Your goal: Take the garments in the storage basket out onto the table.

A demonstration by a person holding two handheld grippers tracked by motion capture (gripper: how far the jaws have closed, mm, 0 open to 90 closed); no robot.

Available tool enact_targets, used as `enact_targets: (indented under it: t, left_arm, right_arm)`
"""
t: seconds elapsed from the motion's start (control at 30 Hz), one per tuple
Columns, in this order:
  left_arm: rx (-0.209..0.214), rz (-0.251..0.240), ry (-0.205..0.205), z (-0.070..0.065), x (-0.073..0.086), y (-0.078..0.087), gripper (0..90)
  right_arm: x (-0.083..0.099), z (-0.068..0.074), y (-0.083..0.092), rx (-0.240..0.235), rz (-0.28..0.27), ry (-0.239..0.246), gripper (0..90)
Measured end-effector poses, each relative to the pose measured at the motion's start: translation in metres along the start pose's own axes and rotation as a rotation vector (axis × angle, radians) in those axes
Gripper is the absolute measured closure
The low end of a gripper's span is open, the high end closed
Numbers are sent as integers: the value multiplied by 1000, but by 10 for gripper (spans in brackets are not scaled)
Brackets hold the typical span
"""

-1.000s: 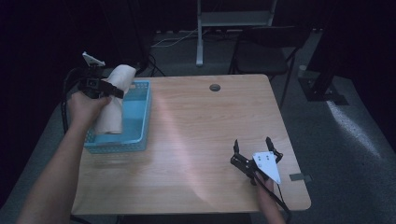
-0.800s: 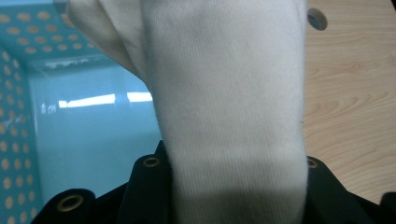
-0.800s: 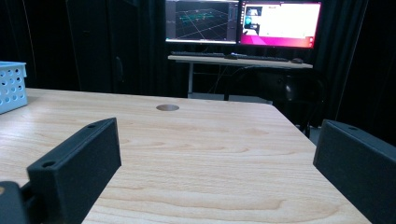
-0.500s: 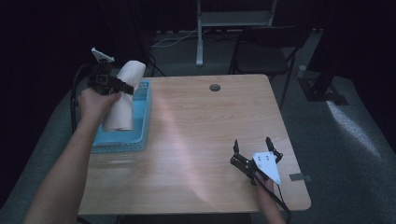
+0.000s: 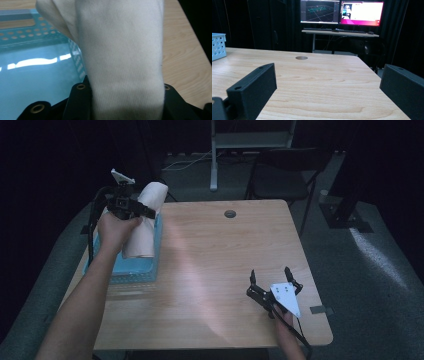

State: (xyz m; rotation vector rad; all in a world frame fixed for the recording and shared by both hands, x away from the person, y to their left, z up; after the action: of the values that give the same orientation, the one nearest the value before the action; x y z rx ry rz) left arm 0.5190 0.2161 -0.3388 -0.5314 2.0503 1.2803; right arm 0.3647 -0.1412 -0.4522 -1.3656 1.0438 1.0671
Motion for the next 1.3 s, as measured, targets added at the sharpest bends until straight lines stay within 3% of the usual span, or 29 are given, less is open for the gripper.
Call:
enact_targets:
  t: [0.17, 0.3, 0.83, 1.03, 1.3]
  left_arm:
    - [-8, -25, -11, -6, -4, -4, 643]
    - [-2, -5, -31, -16, -3, -10, 643]
    - [64, 24, -98, -78, -9, -32, 641]
    - [91, 25, -72, -93, -12, -36, 641]
    - [133, 29, -100, -124, -17, -38, 642]
  right_arm:
    - [0, 0, 0, 0, 0, 0, 1]
    - [0, 0, 0, 0, -1, -1, 1]
    - [0, 1, 0, -10, -2, 5, 1]
    - [0, 1, 0, -10, -1, 6, 1]
    - [0, 1, 0, -11, -1, 8, 1]
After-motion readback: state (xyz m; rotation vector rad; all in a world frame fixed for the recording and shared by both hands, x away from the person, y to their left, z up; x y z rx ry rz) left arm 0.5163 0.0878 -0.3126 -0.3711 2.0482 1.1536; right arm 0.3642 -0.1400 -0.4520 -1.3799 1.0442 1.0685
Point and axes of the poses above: each handheld gripper's, and its own axes: y roughly backward along the jaws, x roughly out of its underside, z roughly to its left, the point moved 10 cm from there along -y, roughly forward along the jaws, and after that the axes turned 13 degrees about -z, right-handed, at the moved point
